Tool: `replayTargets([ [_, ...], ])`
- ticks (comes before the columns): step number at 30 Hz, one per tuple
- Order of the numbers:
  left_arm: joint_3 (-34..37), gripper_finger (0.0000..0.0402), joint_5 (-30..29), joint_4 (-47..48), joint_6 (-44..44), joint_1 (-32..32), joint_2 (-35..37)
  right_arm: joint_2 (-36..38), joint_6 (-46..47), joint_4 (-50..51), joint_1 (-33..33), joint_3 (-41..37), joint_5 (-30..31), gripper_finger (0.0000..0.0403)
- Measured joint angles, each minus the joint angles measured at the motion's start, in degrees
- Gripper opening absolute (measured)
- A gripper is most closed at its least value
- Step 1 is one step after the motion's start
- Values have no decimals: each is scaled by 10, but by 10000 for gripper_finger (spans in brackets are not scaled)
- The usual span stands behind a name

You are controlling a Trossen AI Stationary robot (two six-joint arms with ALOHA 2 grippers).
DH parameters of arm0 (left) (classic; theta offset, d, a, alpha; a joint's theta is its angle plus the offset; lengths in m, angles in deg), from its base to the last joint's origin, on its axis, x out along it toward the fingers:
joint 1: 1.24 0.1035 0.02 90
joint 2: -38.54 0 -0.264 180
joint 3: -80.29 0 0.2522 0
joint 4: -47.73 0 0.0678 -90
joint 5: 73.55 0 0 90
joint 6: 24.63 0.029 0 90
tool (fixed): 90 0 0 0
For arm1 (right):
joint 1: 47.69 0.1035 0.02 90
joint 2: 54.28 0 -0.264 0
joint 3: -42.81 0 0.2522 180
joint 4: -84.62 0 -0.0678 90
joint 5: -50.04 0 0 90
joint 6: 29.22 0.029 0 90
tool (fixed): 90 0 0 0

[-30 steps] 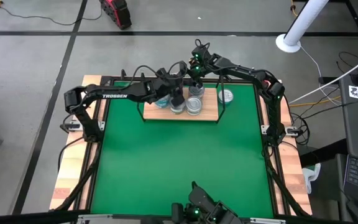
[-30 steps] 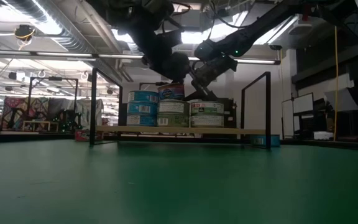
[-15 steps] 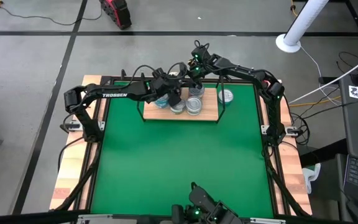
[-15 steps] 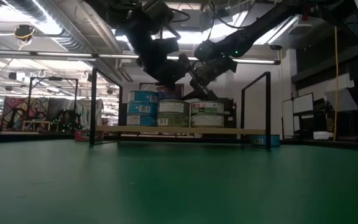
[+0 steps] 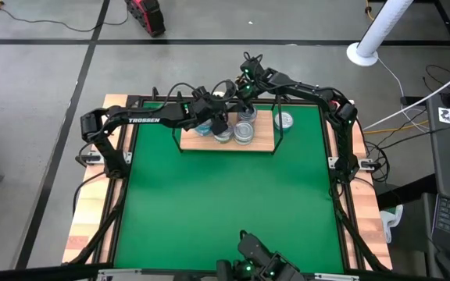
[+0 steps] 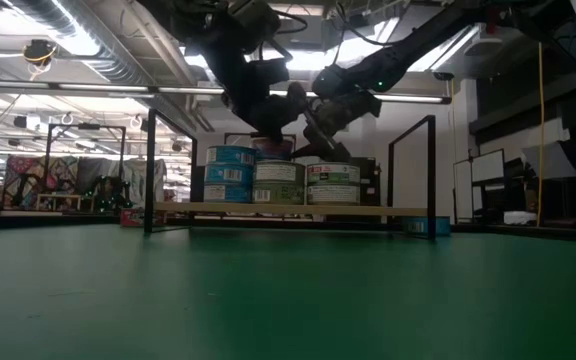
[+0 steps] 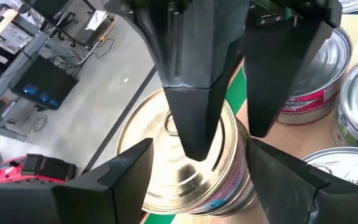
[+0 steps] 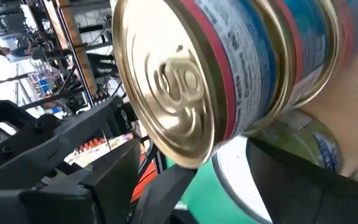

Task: Stack canned seafood by type on shelf
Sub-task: Stack the blue pink tuna can on top of the blue pink tuna can on the shelf, then stack the red tuna can on top of the red tuna can on the shelf

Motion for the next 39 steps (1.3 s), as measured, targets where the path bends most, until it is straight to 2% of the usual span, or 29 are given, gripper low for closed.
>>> replayTargets([
  [7,0,253,0,5,9,-19,16,1,-5,2,0,0,-52,294],
  [11,0,253,0,23,11,-32,51,4,-21,-4,0,0,-74,294],
  [17,0,253,0,81,4,-48,128,24,-48,-2,0,0,-82,294],
  [26,0,253,0,197,-52,-50,262,77,-85,5,0,1,-99,294],
  [30,0,253,0,275,-9,-48,312,108,-134,38,0,1,-101,294],
  [34,0,253,1,381,43,-46,345,142,-221,98,0,1,-96,294],
  [39,0,253,1,506,32,-23,355,184,-354,188,0,1,-68,294],
])
